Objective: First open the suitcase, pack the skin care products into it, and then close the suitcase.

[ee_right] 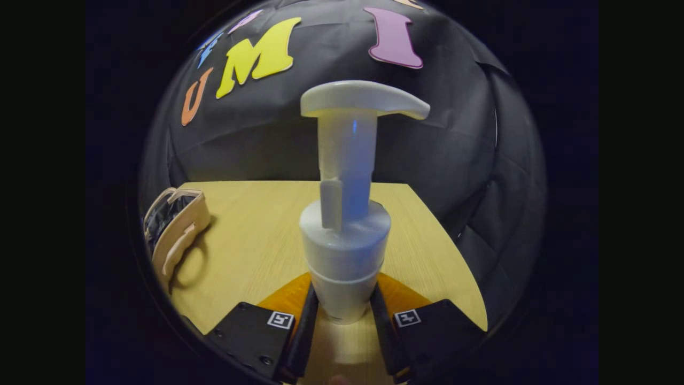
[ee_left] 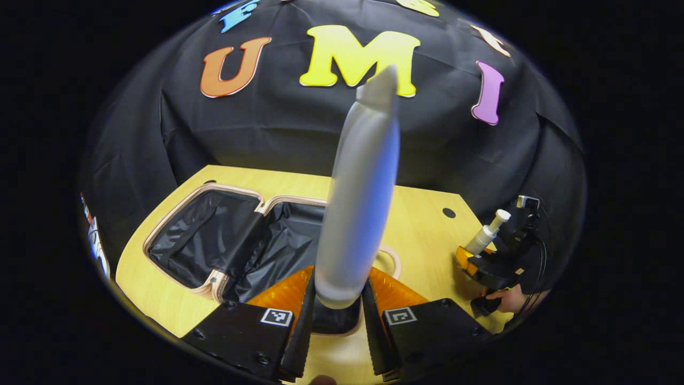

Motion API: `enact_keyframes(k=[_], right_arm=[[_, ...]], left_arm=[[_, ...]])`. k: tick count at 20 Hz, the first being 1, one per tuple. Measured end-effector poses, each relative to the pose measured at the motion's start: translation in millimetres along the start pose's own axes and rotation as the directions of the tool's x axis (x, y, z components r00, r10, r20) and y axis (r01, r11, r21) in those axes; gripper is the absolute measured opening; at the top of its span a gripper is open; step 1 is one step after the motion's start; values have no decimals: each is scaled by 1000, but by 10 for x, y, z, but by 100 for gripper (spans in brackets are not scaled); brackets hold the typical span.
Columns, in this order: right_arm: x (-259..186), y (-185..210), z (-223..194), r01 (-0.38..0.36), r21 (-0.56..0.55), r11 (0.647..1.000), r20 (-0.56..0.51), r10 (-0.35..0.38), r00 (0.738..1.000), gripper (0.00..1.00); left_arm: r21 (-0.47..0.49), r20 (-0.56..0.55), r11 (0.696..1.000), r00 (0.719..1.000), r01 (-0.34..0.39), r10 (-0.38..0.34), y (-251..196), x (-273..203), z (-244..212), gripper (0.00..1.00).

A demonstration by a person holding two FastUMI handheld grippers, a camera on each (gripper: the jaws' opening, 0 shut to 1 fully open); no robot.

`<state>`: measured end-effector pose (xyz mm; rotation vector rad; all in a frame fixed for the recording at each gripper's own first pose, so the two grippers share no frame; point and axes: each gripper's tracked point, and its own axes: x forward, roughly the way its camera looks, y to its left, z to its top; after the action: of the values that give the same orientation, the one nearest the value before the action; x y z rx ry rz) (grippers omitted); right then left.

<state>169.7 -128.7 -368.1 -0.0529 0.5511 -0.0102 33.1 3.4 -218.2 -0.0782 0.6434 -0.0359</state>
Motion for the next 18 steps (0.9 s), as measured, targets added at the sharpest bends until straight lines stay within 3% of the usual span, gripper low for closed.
enact_keyframes(k=[2, 6, 11, 14, 18], right_arm=[[-149, -12, 63, 13, 26, 1000, -11, -13, 1000, 48], [-669, 79, 453, 12, 100, 995, 33, -15, 999, 47], [-1456, 270, 838, -24, 132, 991, 60, 16, 998, 47], [-1890, 347, 975, -32, 165, 986, 59, 22, 998, 44], [-2378, 480, 1066, -49, 226, 973, 55, 37, 998, 47]], left_arm=[[2, -35, 1000, 999, 20, -20, 212, 59, -59, 53], [-27, -104, 995, 990, 92, -94, 537, 243, -209, 47], [-94, -214, 979, 956, 183, -200, 738, 606, -497, 46], [-111, -282, 977, 937, 180, -205, 847, 781, -646, 46], [-92, -406, 987, 900, 129, -156, 980, 903, -834, 46]])
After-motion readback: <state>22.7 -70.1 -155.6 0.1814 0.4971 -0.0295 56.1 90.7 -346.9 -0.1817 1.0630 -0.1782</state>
